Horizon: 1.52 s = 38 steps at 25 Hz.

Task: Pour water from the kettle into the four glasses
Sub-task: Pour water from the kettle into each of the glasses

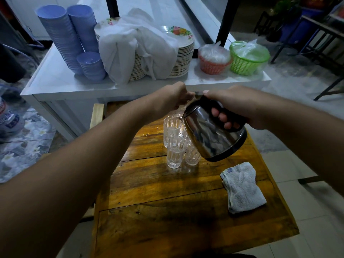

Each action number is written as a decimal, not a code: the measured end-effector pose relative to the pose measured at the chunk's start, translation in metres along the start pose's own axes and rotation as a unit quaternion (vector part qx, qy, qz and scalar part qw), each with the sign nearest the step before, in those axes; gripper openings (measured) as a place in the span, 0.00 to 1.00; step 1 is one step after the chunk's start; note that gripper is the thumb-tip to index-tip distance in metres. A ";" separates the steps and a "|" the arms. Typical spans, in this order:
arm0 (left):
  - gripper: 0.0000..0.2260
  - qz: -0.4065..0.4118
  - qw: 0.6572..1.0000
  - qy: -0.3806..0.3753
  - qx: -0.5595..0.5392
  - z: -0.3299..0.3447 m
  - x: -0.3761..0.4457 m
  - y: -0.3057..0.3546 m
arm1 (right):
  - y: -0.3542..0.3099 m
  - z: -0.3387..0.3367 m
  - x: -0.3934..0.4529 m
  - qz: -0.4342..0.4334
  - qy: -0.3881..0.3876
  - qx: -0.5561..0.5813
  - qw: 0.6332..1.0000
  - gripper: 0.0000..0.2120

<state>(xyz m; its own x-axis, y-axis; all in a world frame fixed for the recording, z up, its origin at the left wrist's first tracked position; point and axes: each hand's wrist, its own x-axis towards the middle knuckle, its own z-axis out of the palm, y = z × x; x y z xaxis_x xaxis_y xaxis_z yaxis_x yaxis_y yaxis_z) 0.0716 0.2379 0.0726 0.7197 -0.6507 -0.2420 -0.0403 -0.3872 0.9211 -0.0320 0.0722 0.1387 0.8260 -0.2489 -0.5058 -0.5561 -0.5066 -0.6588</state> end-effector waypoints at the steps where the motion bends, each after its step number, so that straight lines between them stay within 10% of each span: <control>1: 0.31 0.005 1.000 0.001 0.013 0.000 0.000 0.001 | 0.005 -0.001 -0.002 -0.005 0.003 0.013 1.000 0.25; 25: 0.25 0.004 0.998 -0.023 -0.051 0.029 -0.038 0.058 | 0.082 0.009 -0.032 -0.106 0.042 0.259 0.959 0.28; 38: 0.27 0.004 0.996 -0.085 -0.036 0.080 -0.035 0.058 | 0.139 -0.018 -0.044 -0.104 0.037 0.201 0.973 0.31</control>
<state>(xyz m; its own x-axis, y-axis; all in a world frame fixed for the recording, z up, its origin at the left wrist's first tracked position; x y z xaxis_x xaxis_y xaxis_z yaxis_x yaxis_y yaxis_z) -0.0115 0.1861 0.1104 0.5919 -0.7571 -0.2766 0.0088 -0.3370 0.9415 -0.1442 -0.0018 0.0796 0.9203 -0.2428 -0.3066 -0.3554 -0.1917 -0.9149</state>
